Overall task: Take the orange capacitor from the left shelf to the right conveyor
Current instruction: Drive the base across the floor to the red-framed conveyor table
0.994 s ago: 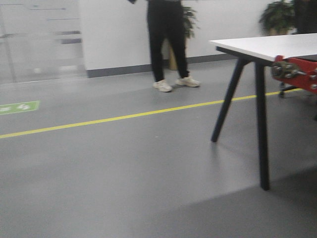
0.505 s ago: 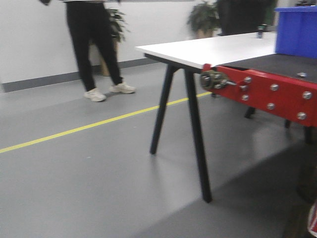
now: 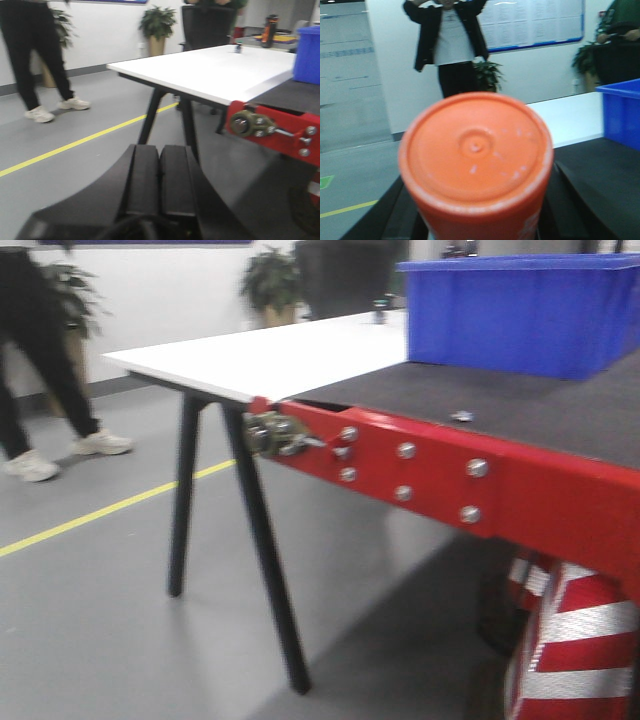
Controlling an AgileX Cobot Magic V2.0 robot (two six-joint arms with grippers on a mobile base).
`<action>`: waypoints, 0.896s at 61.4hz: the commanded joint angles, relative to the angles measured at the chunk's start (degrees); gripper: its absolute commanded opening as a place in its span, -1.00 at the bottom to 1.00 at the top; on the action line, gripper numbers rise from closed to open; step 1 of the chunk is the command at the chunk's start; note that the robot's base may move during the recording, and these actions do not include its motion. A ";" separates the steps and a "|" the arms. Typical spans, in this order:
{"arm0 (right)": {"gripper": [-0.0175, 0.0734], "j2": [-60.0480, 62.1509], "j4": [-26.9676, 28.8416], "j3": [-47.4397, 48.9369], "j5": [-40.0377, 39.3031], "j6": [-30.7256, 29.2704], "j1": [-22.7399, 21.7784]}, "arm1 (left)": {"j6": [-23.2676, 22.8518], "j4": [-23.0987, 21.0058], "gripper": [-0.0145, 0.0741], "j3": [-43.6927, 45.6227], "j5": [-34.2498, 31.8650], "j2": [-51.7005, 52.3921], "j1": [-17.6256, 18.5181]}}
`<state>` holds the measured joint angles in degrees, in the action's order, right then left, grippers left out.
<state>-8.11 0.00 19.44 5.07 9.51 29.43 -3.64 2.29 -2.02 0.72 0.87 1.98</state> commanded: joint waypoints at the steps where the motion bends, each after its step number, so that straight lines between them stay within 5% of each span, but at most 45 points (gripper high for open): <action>1: -0.51 -0.57 0.00 1.58 -5.07 -0.19 -0.01 | -0.42 -0.13 -0.96 -1.24 -5.34 0.54 -0.02; 55: -0.51 -0.57 0.00 1.58 -5.07 -0.19 -0.01 | -0.42 -0.13 -0.96 -1.24 -5.34 0.54 -0.02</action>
<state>-8.11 0.00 19.44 5.07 9.51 29.43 -3.64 2.29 -2.02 0.72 0.87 1.98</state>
